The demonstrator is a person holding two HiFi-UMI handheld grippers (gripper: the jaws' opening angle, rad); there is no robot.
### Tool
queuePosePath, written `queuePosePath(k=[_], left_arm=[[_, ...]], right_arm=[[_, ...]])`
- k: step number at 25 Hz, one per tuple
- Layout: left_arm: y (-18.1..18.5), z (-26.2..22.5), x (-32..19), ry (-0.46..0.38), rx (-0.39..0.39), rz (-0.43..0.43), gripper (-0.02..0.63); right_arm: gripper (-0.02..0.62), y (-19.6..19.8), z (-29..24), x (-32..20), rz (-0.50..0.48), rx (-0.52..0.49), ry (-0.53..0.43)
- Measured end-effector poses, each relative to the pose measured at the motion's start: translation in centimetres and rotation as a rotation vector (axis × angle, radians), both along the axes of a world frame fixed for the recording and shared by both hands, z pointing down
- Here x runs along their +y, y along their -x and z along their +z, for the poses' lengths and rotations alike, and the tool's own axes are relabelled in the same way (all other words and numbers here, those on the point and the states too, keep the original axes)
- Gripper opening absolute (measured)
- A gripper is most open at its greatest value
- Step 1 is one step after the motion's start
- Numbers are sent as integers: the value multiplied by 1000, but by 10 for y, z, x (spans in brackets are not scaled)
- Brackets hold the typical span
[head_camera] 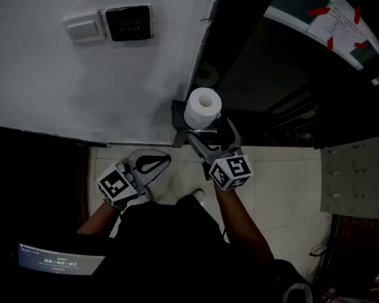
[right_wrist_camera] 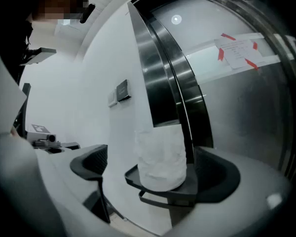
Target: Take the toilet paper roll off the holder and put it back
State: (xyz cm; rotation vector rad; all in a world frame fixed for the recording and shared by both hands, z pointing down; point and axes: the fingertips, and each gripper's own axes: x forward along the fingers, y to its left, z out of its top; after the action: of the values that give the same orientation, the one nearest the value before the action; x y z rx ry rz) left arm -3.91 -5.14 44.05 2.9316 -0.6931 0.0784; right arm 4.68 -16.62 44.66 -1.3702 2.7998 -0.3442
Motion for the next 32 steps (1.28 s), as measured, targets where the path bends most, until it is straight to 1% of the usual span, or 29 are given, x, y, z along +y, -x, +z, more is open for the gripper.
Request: queuePosePath(k=[1, 3, 6, 10, 13, 18, 19, 20, 21, 25, 28, 32], left_arm=[[0, 1, 0, -9, 1, 0, 2], [1, 2, -1, -12, 2, -1, 2], [5, 2, -3, -1, 3, -6, 2], [9, 4, -5, 3, -2, -14, 2], [10, 1, -5, 18, 1, -24, 2], [18, 5, -9, 16, 6, -34, 2], [19, 5, -9, 17, 6, -37, 2], [19, 5, -9, 18, 6, -39, 2], [18, 4, -8, 17, 5, -41, 2], [17, 6, -8, 10, 7, -39, 2], [16, 5, -9, 19, 10, -33, 2], [14, 7, -9, 1, 10, -20, 2]], right_arm=[[556, -1, 0, -5, 13, 6, 1], [572, -1, 1, -14, 28, 12, 6], [573, 5, 2, -27, 24, 16, 22], [572, 15, 1, -38, 11, 47, 28], [572, 16, 0, -43, 31, 80, 14], [567, 18, 8, -51, 53, 121, 17], [540, 17, 8, -51, 58, 128, 14], [446, 15, 7, -50, 62, 130, 12], [425, 13, 6, -50, 63, 129, 11], [417, 12, 5, -49, 54, 116, 9], [416, 7, 1, -46, 69, 88, -10], [416, -6, -5, -42, 89, 53, -17]])
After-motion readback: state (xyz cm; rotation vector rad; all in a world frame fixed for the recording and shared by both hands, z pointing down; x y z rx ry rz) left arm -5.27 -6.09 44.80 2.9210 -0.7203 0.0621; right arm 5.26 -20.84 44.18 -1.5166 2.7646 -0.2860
